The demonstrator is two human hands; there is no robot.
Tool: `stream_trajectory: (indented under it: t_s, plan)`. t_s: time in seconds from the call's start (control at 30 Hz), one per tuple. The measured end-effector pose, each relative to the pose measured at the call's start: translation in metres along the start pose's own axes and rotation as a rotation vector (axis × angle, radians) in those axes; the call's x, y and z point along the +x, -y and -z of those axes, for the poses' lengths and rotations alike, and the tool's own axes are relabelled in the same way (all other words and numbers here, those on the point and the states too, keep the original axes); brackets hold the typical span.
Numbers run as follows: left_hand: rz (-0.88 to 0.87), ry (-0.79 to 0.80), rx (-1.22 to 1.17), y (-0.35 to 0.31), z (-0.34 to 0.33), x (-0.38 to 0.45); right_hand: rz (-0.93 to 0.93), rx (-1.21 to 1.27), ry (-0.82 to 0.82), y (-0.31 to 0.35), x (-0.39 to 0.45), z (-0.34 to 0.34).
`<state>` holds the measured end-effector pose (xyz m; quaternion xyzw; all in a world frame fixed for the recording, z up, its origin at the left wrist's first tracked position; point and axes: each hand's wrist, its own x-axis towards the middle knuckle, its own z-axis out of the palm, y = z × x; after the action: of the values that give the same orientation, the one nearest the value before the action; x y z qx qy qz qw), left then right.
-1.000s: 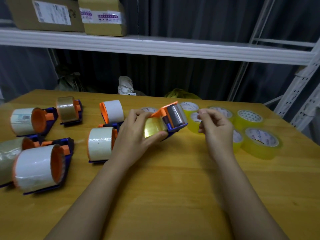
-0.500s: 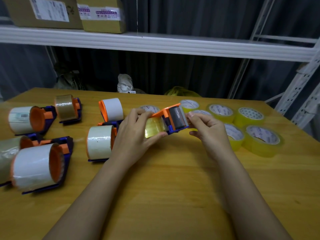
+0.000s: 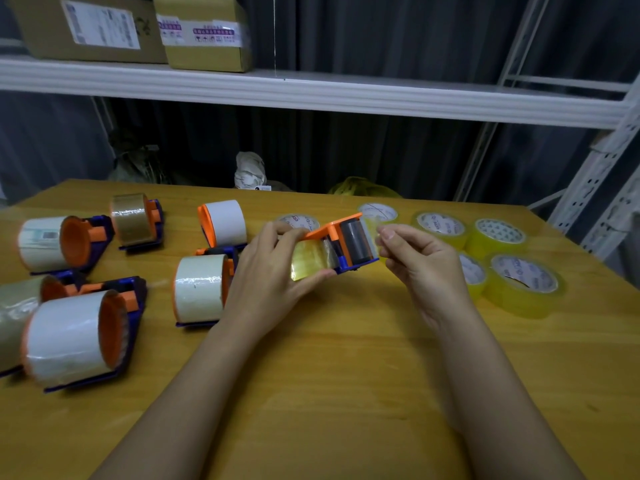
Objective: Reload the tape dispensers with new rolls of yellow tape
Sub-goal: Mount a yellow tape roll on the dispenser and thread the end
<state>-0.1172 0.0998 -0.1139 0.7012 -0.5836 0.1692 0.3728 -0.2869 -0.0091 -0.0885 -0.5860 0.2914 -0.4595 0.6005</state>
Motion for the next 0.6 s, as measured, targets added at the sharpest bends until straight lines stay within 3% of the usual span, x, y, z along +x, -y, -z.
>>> stream_trajectory:
  t_s: [0.23,0.6]
  plan:
    - [-0.015,-0.008,-0.066,-0.0018,0.0001,0.0000,-0.081,0.202,0.086,0.0048,-0.0028,-0.0010]
    - [-0.002,-0.005,-0.066,-0.0027,0.0008,-0.0003,0.022,0.138,0.027,0.0043,-0.0033,-0.0011]
